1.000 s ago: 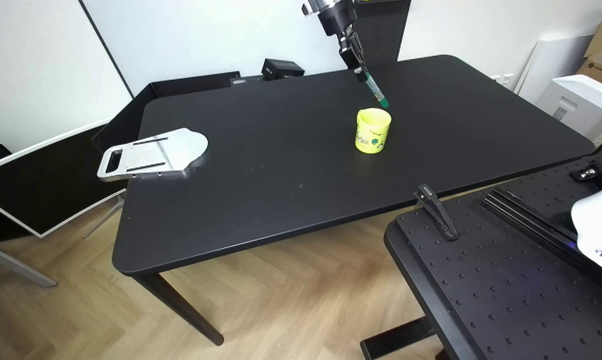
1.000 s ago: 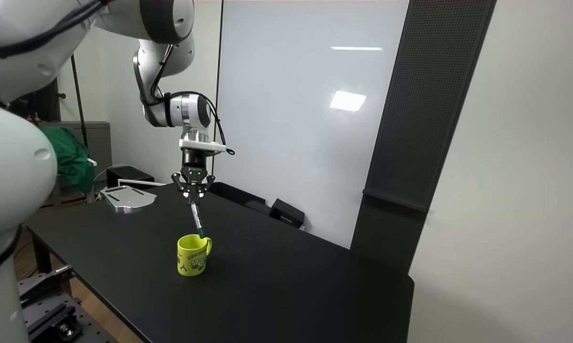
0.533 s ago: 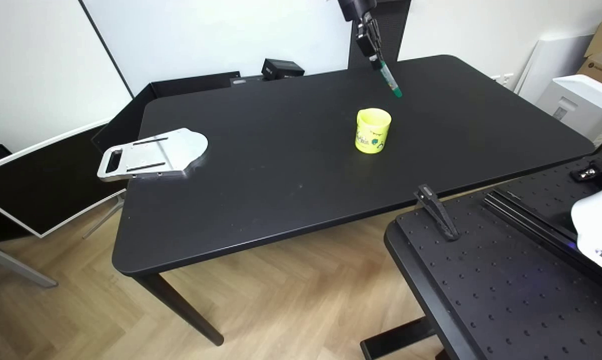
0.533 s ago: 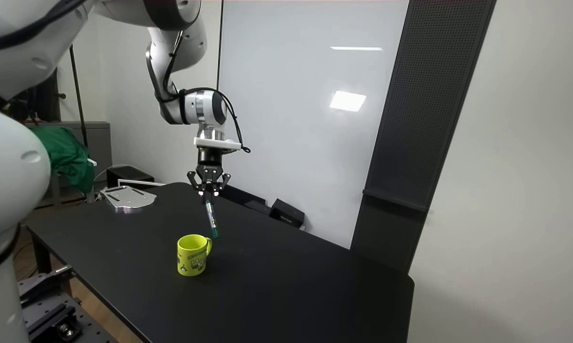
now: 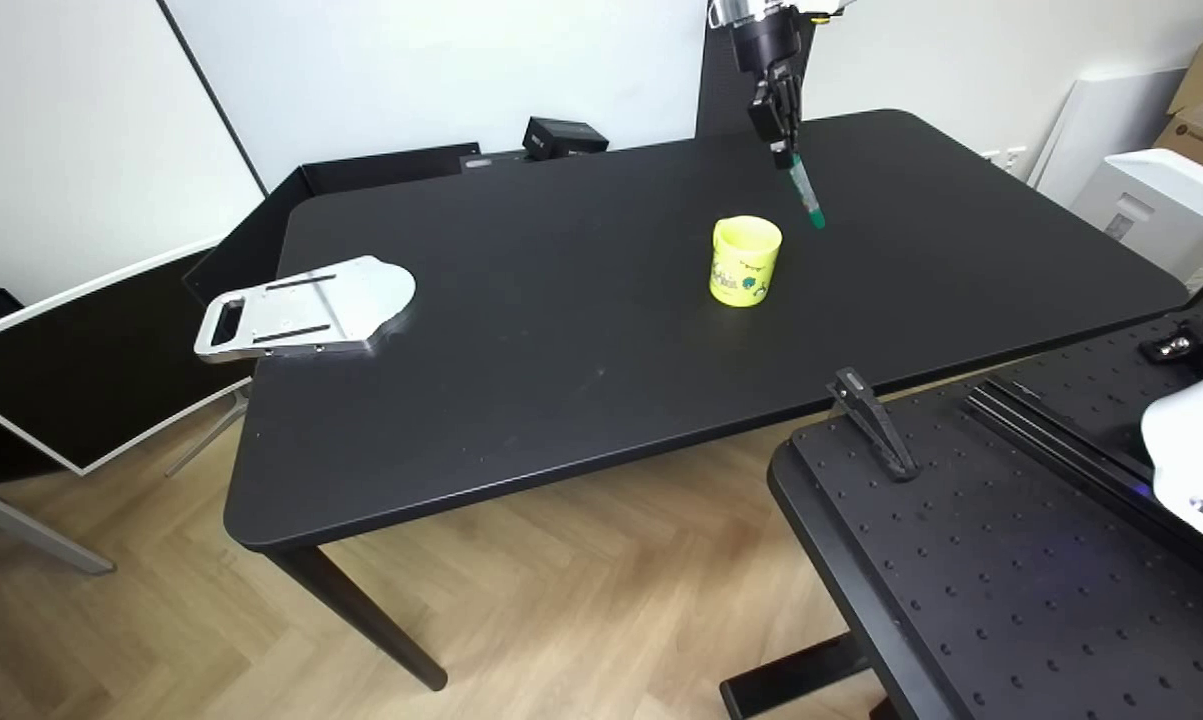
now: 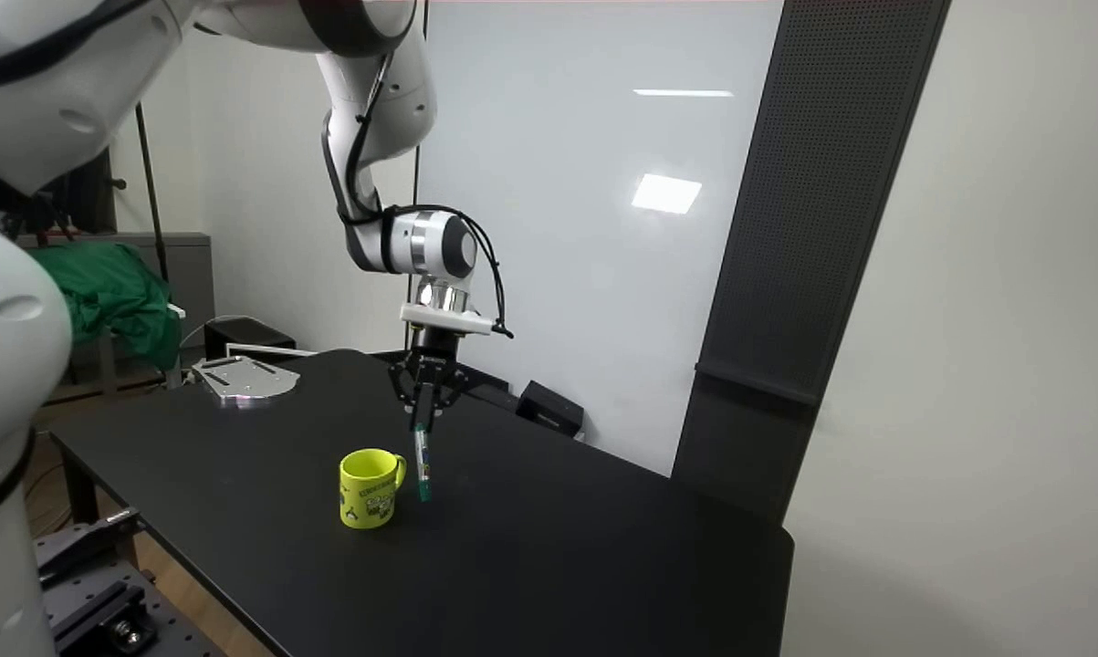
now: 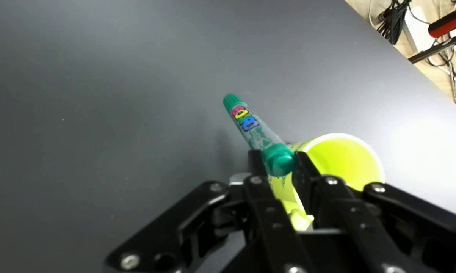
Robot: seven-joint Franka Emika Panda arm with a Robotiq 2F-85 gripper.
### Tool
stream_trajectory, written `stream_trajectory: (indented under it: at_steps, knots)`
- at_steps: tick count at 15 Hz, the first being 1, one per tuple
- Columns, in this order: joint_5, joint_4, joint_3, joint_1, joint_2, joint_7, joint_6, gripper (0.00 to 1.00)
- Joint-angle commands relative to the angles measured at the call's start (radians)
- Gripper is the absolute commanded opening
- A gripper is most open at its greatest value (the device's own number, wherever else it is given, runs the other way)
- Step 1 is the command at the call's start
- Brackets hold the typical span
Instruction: Remove the marker from the mug, put it on the table, put it back in the mug, and then put it back on the table
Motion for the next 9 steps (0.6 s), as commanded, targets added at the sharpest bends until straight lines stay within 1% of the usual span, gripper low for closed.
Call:
stream_trajectory:
  at_steps: [1, 5, 9]
  knots:
    - [0.047, -0.054, -0.019, -0.041, 0.006, 0.049, 0.075, 0.06]
    - [0.098, -0.073, -0.036, -0.086, 0.049, 0.044, 0.129, 0.06]
    - [0.136, -0.062, -0.044, -0.118, 0.104, 0.04, 0.139, 0.06]
